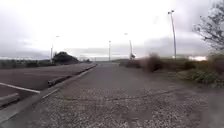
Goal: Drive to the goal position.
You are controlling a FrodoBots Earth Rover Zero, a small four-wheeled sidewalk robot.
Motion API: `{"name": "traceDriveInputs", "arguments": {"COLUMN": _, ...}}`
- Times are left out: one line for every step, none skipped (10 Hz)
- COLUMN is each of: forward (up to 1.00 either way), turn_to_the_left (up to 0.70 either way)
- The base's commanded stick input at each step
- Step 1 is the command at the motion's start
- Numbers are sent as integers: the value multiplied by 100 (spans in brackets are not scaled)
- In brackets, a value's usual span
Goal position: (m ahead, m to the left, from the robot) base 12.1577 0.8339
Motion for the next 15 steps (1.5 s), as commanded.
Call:
{"name": "traceDriveInputs", "arguments": {"forward": 100, "turn_to_the_left": 0}}
{"name": "traceDriveInputs", "arguments": {"forward": 100, "turn_to_the_left": 0}}
{"name": "traceDriveInputs", "arguments": {"forward": 100, "turn_to_the_left": 0}}
{"name": "traceDriveInputs", "arguments": {"forward": 100, "turn_to_the_left": 0}}
{"name": "traceDriveInputs", "arguments": {"forward": 100, "turn_to_the_left": 0}}
{"name": "traceDriveInputs", "arguments": {"forward": 100, "turn_to_the_left": 0}}
{"name": "traceDriveInputs", "arguments": {"forward": 100, "turn_to_the_left": 0}}
{"name": "traceDriveInputs", "arguments": {"forward": 100, "turn_to_the_left": 0}}
{"name": "traceDriveInputs", "arguments": {"forward": 100, "turn_to_the_left": 0}}
{"name": "traceDriveInputs", "arguments": {"forward": 100, "turn_to_the_left": 0}}
{"name": "traceDriveInputs", "arguments": {"forward": 100, "turn_to_the_left": 0}}
{"name": "traceDriveInputs", "arguments": {"forward": 100, "turn_to_the_left": 0}}
{"name": "traceDriveInputs", "arguments": {"forward": 100, "turn_to_the_left": 0}}
{"name": "traceDriveInputs", "arguments": {"forward": 100, "turn_to_the_left": 0}}
{"name": "traceDriveInputs", "arguments": {"forward": 100, "turn_to_the_left": 0}}
